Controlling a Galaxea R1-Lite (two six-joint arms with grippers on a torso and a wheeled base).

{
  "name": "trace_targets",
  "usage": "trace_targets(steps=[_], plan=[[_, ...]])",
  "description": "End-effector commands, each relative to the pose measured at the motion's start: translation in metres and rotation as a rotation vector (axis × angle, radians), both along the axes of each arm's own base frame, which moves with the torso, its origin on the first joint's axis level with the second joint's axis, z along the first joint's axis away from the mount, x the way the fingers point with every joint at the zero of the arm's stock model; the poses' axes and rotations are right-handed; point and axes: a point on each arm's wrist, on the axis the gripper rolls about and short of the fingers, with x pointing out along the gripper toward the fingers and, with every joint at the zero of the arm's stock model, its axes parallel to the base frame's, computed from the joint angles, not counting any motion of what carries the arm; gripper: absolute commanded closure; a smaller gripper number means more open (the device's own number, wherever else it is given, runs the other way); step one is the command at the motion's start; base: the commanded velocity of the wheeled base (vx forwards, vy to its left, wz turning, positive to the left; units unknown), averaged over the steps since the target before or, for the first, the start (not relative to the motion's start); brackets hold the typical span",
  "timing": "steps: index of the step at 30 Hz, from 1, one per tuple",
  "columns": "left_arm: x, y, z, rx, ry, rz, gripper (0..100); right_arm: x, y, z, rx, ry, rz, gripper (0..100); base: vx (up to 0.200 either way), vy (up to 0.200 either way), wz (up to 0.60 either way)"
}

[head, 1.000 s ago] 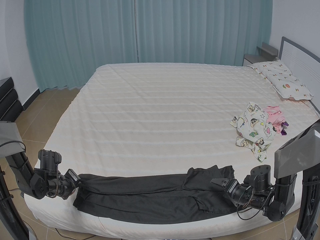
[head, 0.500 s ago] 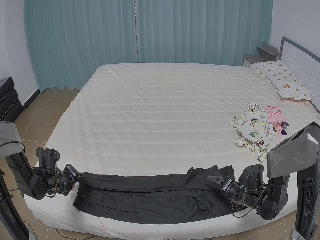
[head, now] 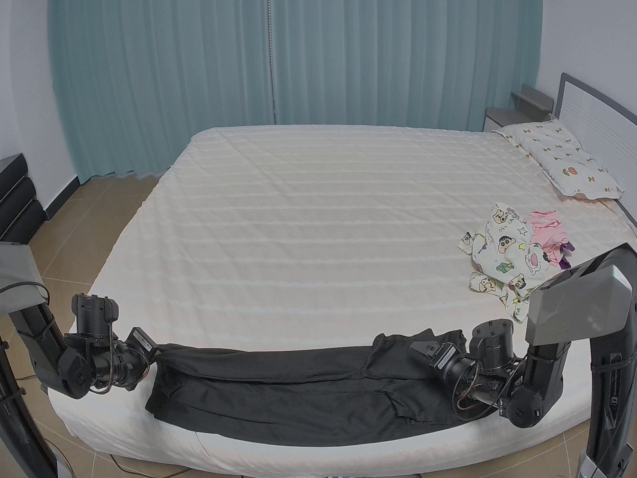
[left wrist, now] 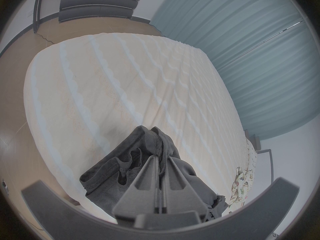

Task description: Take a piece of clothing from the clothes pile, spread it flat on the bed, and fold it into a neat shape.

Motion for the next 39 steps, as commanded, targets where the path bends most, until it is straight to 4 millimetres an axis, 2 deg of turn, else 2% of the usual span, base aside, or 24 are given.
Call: trace_targets(steps=[1, 7, 12, 20, 23, 34, 39], plan=[[0.0, 0.0, 0.0, 0.0, -0.002, 0.002, 100, -0.001, 0.001, 0.0, -0.006, 0.012, 0.002, 100, 0.0, 0.0, 0.0], [0.001, 0.001, 0.001, 0.0, -0.005, 0.002, 100, -0.008, 0.003, 0.003, -0.02, 0.026, 0.022, 100, 0.0, 0.0, 0.0], [0.002, 0.0, 0.003, 0.0, -0.016, -0.001, 100, -0.006, 0.0, 0.003, -0.026, 0.039, 0.013, 100, 0.0, 0.0, 0.0], [0.012, 0.0, 0.008, 0.01, -0.06, -0.003, 100, 0.003, -0.009, 0.025, 0.01, -0.037, -0.025, 100, 0.0, 0.0, 0.0], [0.017, 0.001, 0.009, 0.013, -0.074, -0.003, 100, 0.009, -0.012, 0.029, 0.02, -0.063, -0.039, 100, 0.0, 0.0, 0.0], [0.055, 0.002, 0.026, 0.017, -0.201, -0.005, 100, 0.057, -0.018, 0.052, 0.061, -0.236, -0.047, 100, 0.0, 0.0, 0.0], [0.06, 0.003, 0.029, 0.018, -0.221, 0.002, 100, 0.068, -0.017, 0.055, 0.046, -0.286, -0.037, 100, 0.0, 0.0, 0.0]])
